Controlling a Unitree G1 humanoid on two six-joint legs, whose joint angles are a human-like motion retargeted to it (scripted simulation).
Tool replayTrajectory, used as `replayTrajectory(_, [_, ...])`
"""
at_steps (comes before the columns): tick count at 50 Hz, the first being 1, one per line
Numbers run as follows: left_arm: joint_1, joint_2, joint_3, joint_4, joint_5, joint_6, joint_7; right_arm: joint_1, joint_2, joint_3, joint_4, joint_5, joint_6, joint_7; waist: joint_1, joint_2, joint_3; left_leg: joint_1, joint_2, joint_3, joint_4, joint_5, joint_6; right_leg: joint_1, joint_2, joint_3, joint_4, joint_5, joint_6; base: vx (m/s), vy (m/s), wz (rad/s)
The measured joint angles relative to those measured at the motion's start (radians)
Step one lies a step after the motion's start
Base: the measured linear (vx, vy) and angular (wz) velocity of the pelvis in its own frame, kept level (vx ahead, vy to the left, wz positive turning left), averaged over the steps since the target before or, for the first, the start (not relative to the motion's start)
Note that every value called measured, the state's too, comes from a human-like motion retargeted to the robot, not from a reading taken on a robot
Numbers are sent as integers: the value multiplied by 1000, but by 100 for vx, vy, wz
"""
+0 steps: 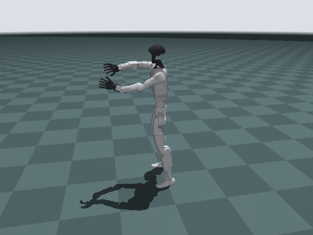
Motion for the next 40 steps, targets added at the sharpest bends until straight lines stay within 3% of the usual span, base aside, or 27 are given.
replayTrajectory(24, [12,-10,19,11,5,2,11,0,-37,-19,-24,20,28,-60,-6,16,-3,0,2,4,-2,3,2,-3,3,5,-1,3,0,0,0,0])
replayTrajectory(33, [21,20,23,-14,10,20,-9,159,-6,-170,13,261,8,63,-28,23,-15,4,-3,-4,-1,-1,14,5,-2,1,0,-2,-4,0,0,0])
replayTrajectory(40, [-6,110,31,-125,13,13,-15,424,-6,-305,-78,318,-45,179,-50,56,-22,11,-6,-13,-1,-6,19,17,-6,-6,2,-11,-11,0,0,0])
